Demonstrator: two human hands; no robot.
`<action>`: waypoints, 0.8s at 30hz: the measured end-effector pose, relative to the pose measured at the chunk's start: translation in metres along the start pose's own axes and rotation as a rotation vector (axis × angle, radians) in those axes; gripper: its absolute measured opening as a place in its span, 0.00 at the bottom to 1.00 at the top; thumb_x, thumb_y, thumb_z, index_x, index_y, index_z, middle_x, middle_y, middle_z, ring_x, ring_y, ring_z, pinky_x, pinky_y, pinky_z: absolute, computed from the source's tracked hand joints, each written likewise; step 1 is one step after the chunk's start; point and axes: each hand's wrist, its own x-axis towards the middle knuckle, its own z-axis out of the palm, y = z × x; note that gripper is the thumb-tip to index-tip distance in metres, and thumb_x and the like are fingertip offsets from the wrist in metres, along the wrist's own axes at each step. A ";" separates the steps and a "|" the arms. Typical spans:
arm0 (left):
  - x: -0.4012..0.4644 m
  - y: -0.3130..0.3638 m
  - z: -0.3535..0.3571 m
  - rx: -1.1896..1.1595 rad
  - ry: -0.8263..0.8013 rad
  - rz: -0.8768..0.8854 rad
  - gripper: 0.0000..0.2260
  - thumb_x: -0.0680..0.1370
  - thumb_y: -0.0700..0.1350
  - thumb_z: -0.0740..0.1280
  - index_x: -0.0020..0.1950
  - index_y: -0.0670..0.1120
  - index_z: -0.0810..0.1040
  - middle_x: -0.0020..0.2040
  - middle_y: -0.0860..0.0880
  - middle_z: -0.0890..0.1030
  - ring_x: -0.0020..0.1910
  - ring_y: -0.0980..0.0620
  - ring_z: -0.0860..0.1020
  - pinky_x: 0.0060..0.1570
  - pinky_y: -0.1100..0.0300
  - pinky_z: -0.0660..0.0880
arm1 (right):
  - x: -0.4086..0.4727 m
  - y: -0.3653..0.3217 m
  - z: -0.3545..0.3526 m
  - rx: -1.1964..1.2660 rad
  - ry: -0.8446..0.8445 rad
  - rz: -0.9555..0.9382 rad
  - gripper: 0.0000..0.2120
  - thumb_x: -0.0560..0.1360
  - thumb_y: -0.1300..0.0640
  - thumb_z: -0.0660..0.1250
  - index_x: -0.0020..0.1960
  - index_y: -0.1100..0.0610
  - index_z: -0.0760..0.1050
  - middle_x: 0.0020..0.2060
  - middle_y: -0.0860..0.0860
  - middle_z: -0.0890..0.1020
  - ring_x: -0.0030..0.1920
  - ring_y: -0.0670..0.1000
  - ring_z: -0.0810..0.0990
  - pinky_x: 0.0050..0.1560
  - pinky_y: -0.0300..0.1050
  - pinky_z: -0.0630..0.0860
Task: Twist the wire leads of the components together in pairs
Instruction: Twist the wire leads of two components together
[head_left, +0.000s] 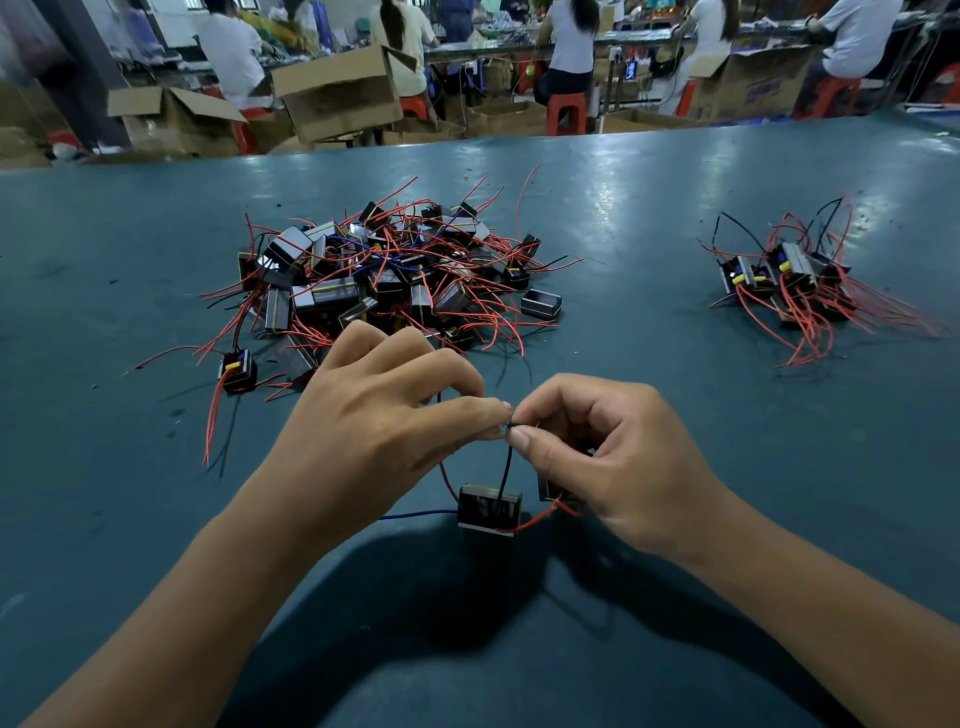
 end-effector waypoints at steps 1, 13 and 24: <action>0.001 0.000 0.000 0.002 -0.009 0.004 0.11 0.84 0.51 0.63 0.51 0.53 0.86 0.47 0.52 0.82 0.41 0.47 0.77 0.46 0.55 0.62 | 0.000 0.000 0.000 -0.005 -0.001 -0.001 0.02 0.75 0.56 0.70 0.43 0.52 0.79 0.28 0.55 0.76 0.28 0.50 0.71 0.28 0.45 0.68; 0.004 0.020 0.002 -0.364 -0.138 -0.334 0.11 0.80 0.50 0.62 0.40 0.49 0.78 0.36 0.57 0.74 0.38 0.56 0.71 0.43 0.55 0.64 | -0.002 -0.006 0.002 -0.180 0.016 -0.100 0.03 0.75 0.59 0.69 0.43 0.57 0.80 0.26 0.55 0.74 0.27 0.56 0.69 0.28 0.51 0.67; 0.008 0.029 0.004 -0.858 -0.205 -0.784 0.11 0.75 0.46 0.66 0.33 0.46 0.78 0.23 0.52 0.67 0.23 0.58 0.62 0.24 0.66 0.58 | -0.003 -0.007 0.005 -0.228 0.020 -0.097 0.04 0.75 0.58 0.69 0.41 0.52 0.79 0.26 0.54 0.74 0.27 0.55 0.69 0.28 0.47 0.66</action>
